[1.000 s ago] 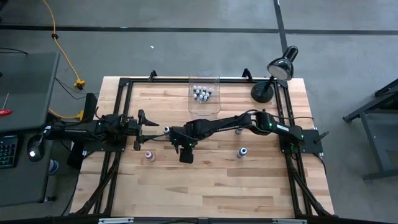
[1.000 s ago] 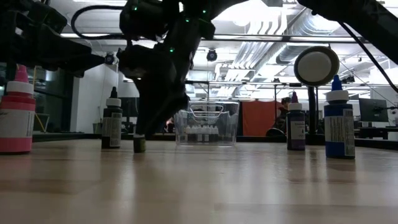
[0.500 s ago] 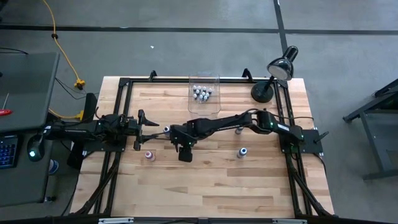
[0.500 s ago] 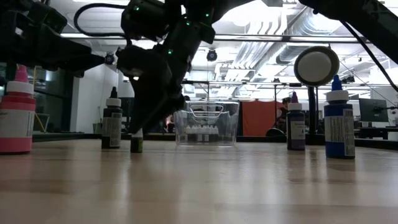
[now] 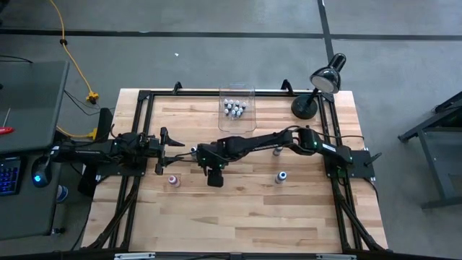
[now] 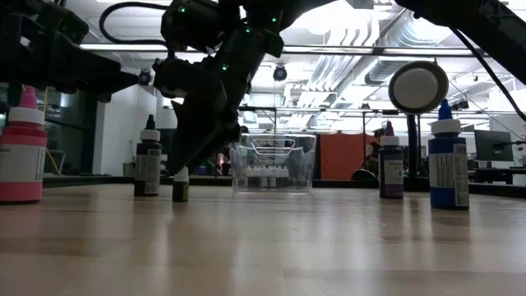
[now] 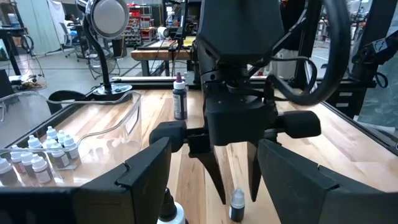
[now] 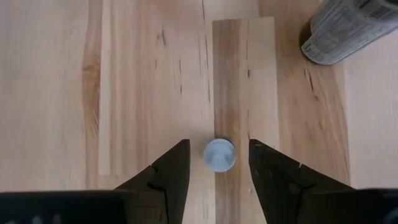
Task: Pick & Place food coloring
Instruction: Put the small food coloring bottle into the transparent bin
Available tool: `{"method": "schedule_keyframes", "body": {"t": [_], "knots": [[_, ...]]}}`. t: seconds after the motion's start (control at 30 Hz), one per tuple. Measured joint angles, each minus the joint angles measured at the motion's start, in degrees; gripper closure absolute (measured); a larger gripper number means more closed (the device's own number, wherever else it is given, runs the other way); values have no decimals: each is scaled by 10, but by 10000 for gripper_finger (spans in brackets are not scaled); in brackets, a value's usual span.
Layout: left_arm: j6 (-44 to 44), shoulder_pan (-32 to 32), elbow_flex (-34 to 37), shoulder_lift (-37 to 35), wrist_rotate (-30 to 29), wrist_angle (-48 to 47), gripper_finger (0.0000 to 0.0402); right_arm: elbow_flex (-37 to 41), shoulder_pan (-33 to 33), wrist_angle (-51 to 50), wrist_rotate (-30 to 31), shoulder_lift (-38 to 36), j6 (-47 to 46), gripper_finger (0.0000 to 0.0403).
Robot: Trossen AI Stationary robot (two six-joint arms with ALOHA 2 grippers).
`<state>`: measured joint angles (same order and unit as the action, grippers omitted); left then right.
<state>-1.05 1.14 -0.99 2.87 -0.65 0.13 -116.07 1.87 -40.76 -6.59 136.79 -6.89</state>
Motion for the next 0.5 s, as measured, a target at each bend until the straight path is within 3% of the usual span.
{"method": "schedule_keyframes", "body": {"t": [0.5], "knots": [[0, 0, 0, 0, 0, 0, 163, 0, 0, -4, 0, 0, 10, 274]]}}
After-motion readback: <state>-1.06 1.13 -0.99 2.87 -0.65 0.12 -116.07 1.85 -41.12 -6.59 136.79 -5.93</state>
